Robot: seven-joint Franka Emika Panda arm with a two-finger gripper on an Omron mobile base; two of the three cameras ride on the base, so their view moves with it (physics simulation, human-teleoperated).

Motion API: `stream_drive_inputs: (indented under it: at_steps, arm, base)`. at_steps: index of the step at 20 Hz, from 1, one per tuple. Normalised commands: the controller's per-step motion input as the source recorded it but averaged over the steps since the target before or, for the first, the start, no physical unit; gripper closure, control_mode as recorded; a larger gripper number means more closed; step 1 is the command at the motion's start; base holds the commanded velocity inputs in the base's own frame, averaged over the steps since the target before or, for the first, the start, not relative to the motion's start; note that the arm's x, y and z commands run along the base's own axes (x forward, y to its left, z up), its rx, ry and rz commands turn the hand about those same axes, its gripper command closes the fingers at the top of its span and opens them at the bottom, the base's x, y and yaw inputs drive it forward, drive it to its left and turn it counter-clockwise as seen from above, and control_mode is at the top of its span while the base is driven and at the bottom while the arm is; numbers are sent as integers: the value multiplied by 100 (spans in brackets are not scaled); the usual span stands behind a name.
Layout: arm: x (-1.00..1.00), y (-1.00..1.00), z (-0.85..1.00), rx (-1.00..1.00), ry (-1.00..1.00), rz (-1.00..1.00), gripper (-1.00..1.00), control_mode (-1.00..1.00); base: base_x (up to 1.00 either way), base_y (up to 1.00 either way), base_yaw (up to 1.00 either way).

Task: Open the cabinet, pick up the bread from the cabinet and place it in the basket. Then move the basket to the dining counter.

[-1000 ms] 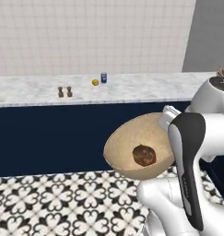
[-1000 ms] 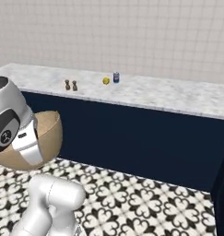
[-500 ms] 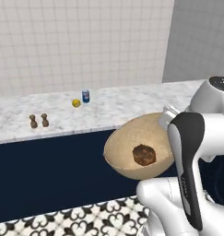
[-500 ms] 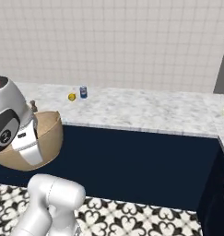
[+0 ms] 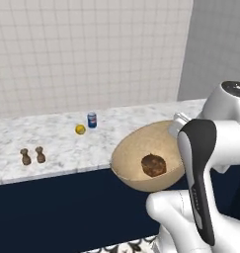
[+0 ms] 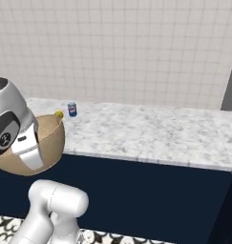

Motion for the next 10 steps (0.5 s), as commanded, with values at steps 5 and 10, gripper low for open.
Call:
stream_drive_inputs:
  at_steps: [5,10]
  arm:
    - [0,0,0,0,0,0,100,100]
    - [0,0,0,0,0,0,100,100]
  base:
    - [55,-50,43]
    - [71,-54,33]
